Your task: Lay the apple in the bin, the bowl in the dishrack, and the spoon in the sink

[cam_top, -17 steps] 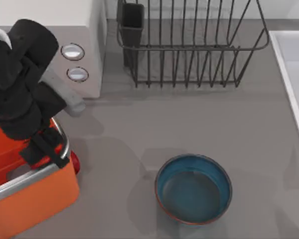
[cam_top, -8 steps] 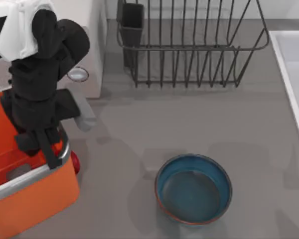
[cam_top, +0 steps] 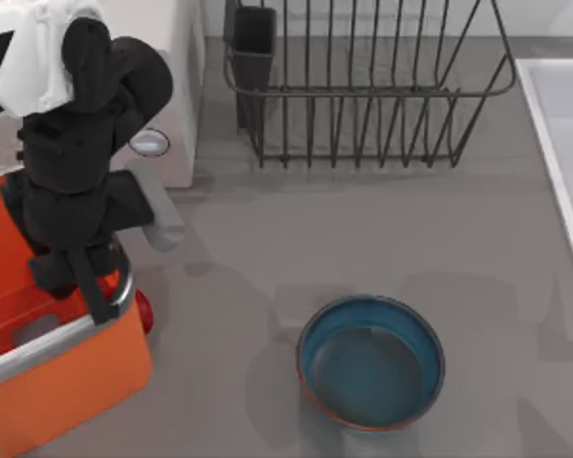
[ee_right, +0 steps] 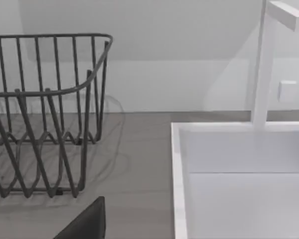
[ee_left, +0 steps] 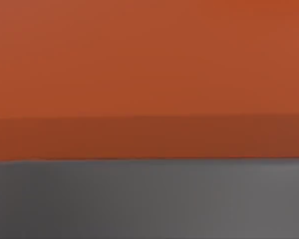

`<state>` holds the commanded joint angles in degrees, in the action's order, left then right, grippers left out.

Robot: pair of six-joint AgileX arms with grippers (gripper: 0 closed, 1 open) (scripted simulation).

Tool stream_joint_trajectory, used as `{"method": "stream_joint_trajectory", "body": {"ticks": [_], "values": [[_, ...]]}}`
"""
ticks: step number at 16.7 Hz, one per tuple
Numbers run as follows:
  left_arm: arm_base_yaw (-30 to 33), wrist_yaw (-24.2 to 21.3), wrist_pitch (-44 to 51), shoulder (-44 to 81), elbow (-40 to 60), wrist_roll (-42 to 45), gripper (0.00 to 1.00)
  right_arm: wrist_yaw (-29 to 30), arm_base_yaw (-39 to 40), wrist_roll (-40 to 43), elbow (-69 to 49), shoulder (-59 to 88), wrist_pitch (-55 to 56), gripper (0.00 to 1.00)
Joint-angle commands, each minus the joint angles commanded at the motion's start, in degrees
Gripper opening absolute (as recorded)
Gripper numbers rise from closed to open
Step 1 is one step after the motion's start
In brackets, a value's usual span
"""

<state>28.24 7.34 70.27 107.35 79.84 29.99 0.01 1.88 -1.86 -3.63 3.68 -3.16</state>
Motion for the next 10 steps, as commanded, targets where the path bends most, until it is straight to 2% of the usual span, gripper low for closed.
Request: {"method": "stream_joint_trajectory", "body": {"ticks": [4, 10], "values": [[0.00, 0.00, 0.00, 0.00, 0.00, 0.00, 1.00, -0.10, 5.98, -5.88, -12.03, 13.41, -10.55, 1.00], [0.00, 0.00, 0.00, 0.00, 0.00, 0.00, 1.00, -0.38, 18.19, -18.30, -36.42, 47.09, -33.14, 1.00]]}}
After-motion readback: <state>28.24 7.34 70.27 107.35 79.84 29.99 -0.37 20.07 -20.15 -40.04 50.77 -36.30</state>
